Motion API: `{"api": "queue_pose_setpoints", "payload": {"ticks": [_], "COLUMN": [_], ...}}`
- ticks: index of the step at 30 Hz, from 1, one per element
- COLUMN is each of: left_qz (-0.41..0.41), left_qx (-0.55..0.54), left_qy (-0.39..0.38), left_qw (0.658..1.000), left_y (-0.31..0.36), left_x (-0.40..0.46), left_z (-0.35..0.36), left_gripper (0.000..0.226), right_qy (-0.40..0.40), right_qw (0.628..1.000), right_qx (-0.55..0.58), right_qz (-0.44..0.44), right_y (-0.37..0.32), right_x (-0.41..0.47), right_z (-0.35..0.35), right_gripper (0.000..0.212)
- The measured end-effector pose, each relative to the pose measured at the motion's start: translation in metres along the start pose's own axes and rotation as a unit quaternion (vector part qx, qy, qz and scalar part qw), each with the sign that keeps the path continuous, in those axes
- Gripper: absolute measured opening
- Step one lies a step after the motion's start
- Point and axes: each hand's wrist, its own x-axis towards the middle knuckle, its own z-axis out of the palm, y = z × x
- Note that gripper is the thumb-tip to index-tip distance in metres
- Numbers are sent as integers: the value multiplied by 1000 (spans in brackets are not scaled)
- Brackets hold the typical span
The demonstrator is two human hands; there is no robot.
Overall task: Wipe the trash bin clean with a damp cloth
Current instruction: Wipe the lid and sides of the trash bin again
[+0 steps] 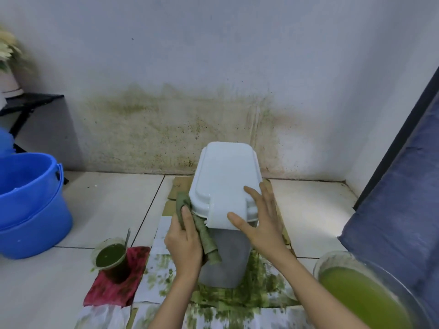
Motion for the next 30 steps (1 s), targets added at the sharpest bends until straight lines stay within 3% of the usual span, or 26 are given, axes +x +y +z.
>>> {"api": "queue_pose_setpoints", "payload": {"ticks": [3,6,9,11,13,15,17,21,22,23,24,26,28,30], "left_qz": [98,110,117,130,142,163,189,198,172,129,64,-21,-23,-6], "left_qx": [100,132,145,131,108,109,154,385,384,354,274,116,44,27], "left_qy": [-101,-163,-189,-187,-158,-128,-150,-306,-326,-346,-349,-312,-284,-313], "left_qw": [985,972,964,965,971,972,958,848,846,859,894,943,958,949], "left_y": [7,16,34,52,74,93,102,81,81,85,91,97,88,74], "left_x": [-14,-19,-12,-9,-11,-8,-4,-4,-2,1,6,19,29,29], "left_z": [-13,-20,-35,-41,-35,-17,9,42,43,44,43,34,27,23], "left_gripper": [50,52,39,34,36,44,50,95,93,80,65,57,62,66], "right_qy": [-36,-85,-53,-3,37,54,67,88,94,101,105,103,68,35], "right_qw": [999,993,969,944,930,929,929,955,964,972,980,990,985,969], "right_qx": [-16,-1,186,275,296,296,293,202,159,111,58,-52,-156,-238], "right_qz": [36,86,155,183,215,217,214,200,194,181,157,77,-10,-57], "right_y": [-10,-29,-48,-49,-45,-44,-44,-38,-37,-36,-38,-47,-57,-57], "right_x": [-5,-8,-20,-29,-34,-35,-31,-24,-21,-19,-17,-14,-11,-10], "right_z": [-6,-17,-34,-45,-49,-49,-47,-42,-41,-41,-40,-31,-15,1], "right_gripper": [70,53,22,33,49,50,48,46,48,49,50,52,65,71]}}
